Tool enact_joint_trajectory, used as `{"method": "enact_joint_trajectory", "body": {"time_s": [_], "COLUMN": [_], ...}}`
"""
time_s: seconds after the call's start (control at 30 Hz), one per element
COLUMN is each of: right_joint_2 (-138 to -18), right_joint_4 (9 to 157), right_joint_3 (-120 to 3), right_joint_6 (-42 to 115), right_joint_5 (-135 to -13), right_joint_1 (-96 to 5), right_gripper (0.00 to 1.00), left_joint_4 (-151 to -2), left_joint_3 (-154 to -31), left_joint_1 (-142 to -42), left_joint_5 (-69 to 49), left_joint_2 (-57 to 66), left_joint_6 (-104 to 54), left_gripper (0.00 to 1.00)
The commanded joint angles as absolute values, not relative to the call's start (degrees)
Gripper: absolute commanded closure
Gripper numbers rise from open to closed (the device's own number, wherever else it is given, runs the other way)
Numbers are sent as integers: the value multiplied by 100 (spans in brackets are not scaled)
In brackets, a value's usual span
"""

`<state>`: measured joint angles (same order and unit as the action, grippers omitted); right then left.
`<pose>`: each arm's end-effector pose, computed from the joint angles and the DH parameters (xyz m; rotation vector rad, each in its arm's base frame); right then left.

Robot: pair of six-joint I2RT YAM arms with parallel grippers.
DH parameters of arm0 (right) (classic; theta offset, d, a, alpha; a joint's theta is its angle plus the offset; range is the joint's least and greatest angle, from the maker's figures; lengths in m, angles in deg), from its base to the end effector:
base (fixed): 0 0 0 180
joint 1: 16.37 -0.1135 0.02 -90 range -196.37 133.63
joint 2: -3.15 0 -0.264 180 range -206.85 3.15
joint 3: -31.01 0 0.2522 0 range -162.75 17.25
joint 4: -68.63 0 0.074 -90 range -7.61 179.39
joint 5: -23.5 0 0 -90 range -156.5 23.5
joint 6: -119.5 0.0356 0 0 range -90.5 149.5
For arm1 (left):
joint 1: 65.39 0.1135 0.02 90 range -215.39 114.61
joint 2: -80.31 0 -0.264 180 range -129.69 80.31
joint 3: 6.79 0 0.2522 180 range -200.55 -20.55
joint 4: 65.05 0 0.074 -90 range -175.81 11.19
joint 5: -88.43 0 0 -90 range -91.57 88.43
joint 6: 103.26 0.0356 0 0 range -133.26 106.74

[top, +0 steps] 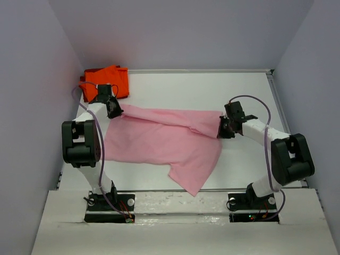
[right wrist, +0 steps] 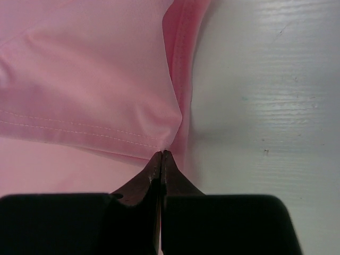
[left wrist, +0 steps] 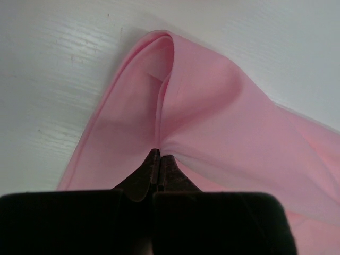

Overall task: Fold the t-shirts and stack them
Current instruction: Fold the flattened tshirt in 1/3 of the way

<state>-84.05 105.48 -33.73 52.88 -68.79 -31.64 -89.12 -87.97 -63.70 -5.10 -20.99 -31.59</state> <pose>0.2853 0.0794 0.1866 0.1719 2.6287 0.2889 0.3870 0.0092 0.2093 -0.3784 2.3197 -0.2153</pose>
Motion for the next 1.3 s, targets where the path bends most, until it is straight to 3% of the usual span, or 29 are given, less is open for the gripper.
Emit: {"method": "enact_joint_trajectory", "body": {"time_s": [0.0, 0.07, 0.17, 0.2, 0.27, 0.67, 1.27], "right_joint_2": [-8694, -8747, -8721, -8616, -8475, -8211, -9537], "right_joint_4": [10269, 10278, 10313, 10331, 10453, 10972, 10331], "right_joint_3": [-3215, -3180, -3171, -3188, -3293, -4374, -5314], "right_joint_6": [5402, 5428, 5428, 5455, 5472, 5332, 5639], "right_joint_5": [-7089, -7090, -7151, -7108, -7046, -6809, -7423], "right_joint_1": [-3254, -3254, -3254, -3254, -3307, -3307, -3368], "right_gripper": [100, 95, 64, 49, 34, 31, 34], "left_joint_4": [-9050, -9068, -9041, -9024, -9076, -9191, -9217], "left_joint_3": [-8621, -8542, -8471, -8454, -8471, -8287, -8383], "left_joint_1": [-6285, -6276, -6249, -6249, -6241, -6232, -6232], "left_joint_5": [-350, -289, -262, -245, -244, 265, 151], "left_joint_2": [-2024, -1998, -1866, -1822, -1839, -1427, -1084], "left_joint_6": [-3154, -3154, -3145, -3137, -3137, -3049, -3093], "left_gripper": [100, 100, 100, 100, 100, 100, 95]}}
